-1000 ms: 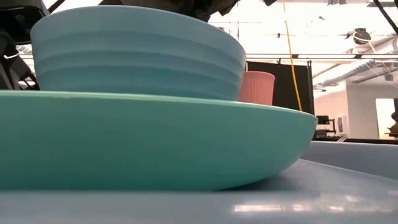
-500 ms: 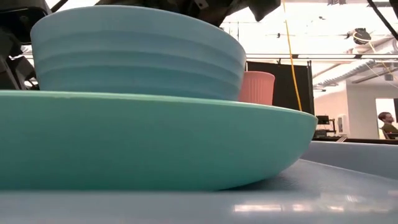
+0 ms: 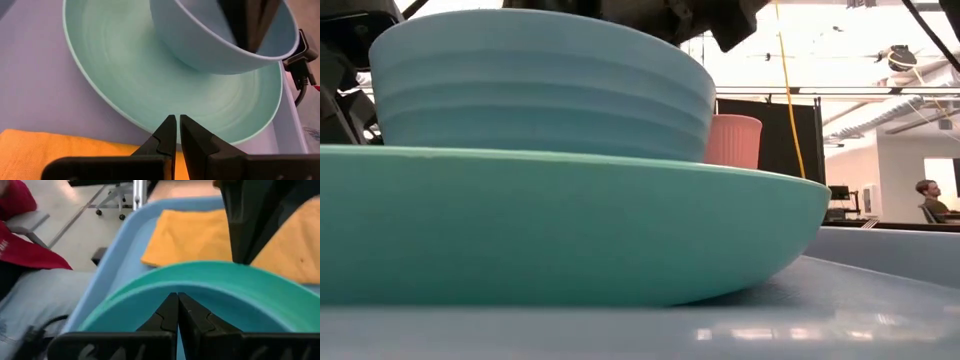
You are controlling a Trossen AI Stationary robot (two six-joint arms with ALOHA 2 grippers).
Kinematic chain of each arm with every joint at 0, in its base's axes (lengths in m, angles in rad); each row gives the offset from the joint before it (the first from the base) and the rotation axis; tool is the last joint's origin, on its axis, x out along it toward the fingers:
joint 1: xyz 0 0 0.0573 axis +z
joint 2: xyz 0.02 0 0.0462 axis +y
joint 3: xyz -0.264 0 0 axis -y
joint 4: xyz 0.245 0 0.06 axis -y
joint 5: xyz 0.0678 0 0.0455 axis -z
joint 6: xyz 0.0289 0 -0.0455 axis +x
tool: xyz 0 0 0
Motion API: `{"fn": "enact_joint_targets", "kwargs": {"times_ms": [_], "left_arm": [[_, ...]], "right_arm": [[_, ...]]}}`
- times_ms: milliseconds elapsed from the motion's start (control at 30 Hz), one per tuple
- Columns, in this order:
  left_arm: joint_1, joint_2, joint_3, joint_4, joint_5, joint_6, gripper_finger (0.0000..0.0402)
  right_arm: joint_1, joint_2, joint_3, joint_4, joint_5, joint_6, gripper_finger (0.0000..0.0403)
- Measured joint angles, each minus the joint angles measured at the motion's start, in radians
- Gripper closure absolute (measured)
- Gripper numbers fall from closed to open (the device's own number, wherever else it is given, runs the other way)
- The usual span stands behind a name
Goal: Set up tray
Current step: Adjust the blue bowl on the serving tray, then put the orange fork on the yellow table napkin
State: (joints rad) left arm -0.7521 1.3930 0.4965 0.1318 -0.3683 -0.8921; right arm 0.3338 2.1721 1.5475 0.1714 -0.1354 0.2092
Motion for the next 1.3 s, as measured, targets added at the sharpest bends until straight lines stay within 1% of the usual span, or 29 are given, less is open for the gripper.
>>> {"fn": "enact_joint_targets", "kwargs": {"times_ms": [100, 367, 700, 933, 1067, 1167, 1300], "left_arm": [[0.000, 0.000, 0.000, 0.000, 0.000, 0.000, 0.0376], [0.000, 0.000, 0.000, 0.000, 0.000, 0.008, 0.0376], [0.000, 0.000, 0.000, 0.000, -0.020, 0.007, 0.0376], [0.000, 0.000, 0.000, -0.002, -0.026, 0.008, 0.0376], [0.000, 0.000, 0.000, -0.001, -0.026, 0.009, 0.0376], [0.000, 0.000, 0.000, -0.001, -0.026, 0.017, 0.0376], [-0.001, 0.000, 0.000, -0.001, -0.060, 0.026, 0.0376]], "right_arm": [[-0.007, 0.006, -0.001, 0.015, -0.026, 0.017, 0.0403], [-0.007, 0.004, 0.000, 0.062, -0.025, -0.003, 0.0403], [-0.007, 0.004, 0.000, 0.067, -0.019, -0.012, 0.0403], [-0.019, 0.050, 0.000, 0.129, -0.023, 0.000, 0.0403], [-0.017, 0.052, -0.001, 0.150, 0.004, -0.038, 0.0403], [-0.014, 0.040, -0.001, 0.155, 0.004, -0.042, 0.0403], [-0.008, 0.025, -0.001, 0.135, 0.004, -0.082, 0.0403]]}}
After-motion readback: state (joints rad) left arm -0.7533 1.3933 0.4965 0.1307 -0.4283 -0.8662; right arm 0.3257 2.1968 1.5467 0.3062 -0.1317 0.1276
